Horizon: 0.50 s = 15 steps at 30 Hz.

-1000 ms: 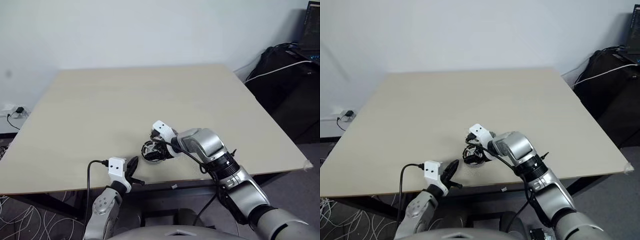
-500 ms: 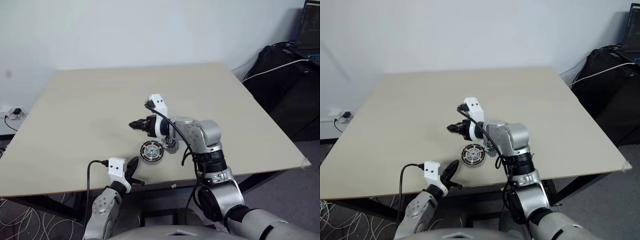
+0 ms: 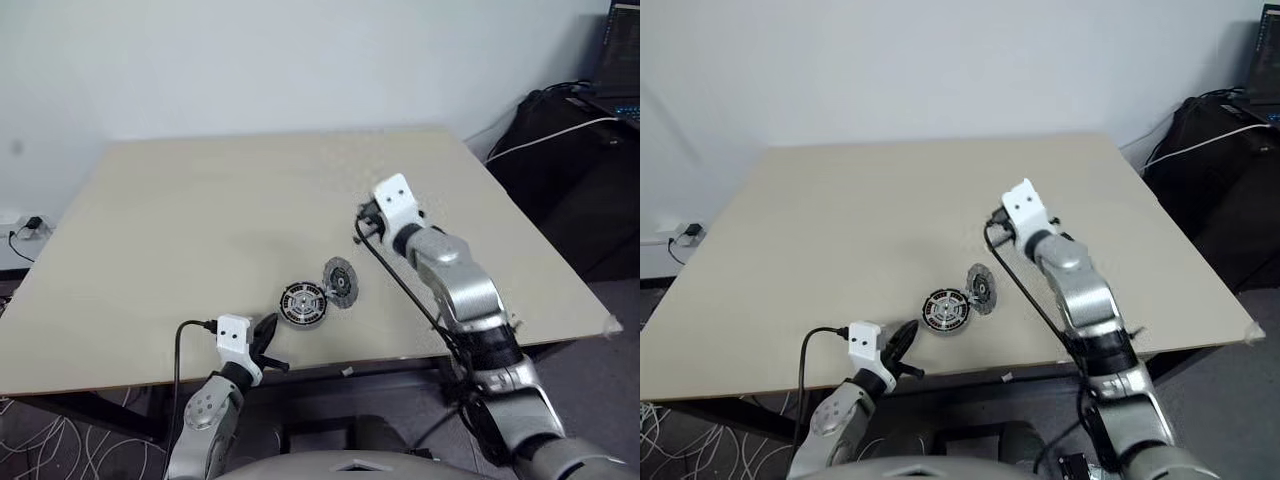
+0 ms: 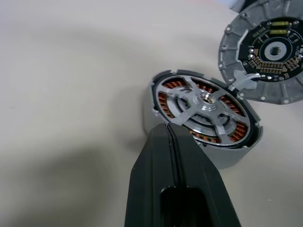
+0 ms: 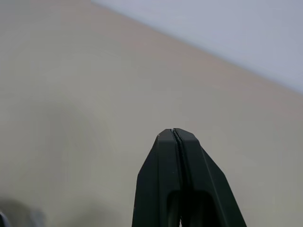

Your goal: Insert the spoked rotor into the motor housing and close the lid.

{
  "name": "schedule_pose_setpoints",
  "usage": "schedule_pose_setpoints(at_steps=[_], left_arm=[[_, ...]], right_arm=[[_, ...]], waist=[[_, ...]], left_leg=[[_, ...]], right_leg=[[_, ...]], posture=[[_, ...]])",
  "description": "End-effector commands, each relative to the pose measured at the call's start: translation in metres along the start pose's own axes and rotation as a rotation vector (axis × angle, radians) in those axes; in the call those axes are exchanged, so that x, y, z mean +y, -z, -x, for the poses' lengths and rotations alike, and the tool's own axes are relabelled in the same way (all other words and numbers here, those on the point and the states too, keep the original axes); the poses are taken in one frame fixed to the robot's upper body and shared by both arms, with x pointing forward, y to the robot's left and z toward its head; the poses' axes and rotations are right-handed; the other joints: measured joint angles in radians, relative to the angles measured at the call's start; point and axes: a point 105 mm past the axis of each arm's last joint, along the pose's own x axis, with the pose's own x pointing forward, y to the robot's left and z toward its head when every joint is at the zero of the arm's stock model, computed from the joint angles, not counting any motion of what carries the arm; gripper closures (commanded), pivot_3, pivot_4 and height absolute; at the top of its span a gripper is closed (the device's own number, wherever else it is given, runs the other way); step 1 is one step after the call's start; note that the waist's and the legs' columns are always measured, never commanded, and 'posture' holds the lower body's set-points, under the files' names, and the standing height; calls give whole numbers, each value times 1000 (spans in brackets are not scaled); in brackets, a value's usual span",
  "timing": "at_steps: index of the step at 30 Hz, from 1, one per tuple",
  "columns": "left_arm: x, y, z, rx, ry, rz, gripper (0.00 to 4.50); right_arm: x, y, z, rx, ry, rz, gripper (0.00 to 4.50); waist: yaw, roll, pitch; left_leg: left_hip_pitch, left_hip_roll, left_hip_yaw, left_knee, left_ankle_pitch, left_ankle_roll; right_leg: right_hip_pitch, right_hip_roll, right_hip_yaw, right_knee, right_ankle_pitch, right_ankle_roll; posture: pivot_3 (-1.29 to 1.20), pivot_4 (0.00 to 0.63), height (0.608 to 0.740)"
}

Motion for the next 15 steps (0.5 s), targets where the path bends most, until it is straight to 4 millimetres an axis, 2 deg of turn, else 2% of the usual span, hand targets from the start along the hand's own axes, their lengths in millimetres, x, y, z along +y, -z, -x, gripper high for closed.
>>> schedule_pose_setpoints(at_steps=[1, 4, 7, 11, 15], left_arm=[[-4, -12, -2, -44, 21, -2, 4500], [-4, -11, -2, -41, 23, -2, 4500], [-5, -11, -2, -34, 35, -4, 4500], [-6, -11, -3, -28, 49, -13, 4500], [-5, -11, -2, -26, 51, -20, 4500]], right_arm=[[-6, 7, 17, -22, 59, 55, 4473], [-2, 25, 29, 17, 70, 26, 4473], [11, 39, 40, 40, 74, -15, 4473], [30, 42, 44, 13, 77, 13, 4473], [54, 36, 44, -52, 26, 43, 4473]], waist=[[1, 0, 0], [0, 0, 0], [1, 0, 0], [1, -1, 1], [1, -1, 1]], left_leg=[[0, 0, 0, 0, 0, 0], [0, 0, 1, 1, 0, 0], [0, 1, 2, 1, 0, 0], [2, 1, 2, 2, 0, 0], [2, 1, 2, 2, 0, 0]], right_leg=[[0, 0, 0, 0, -2, 3], [3, 0, 1, 1, -3, 4], [3, 1, 2, 1, -3, 4], [1, 1, 2, 1, -3, 5], [1, 1, 2, 1, -3, 5]], posture=[[0, 0, 740], [0, 0, 740], [0, 0, 740], [0, 0, 740], [0, 0, 740]])
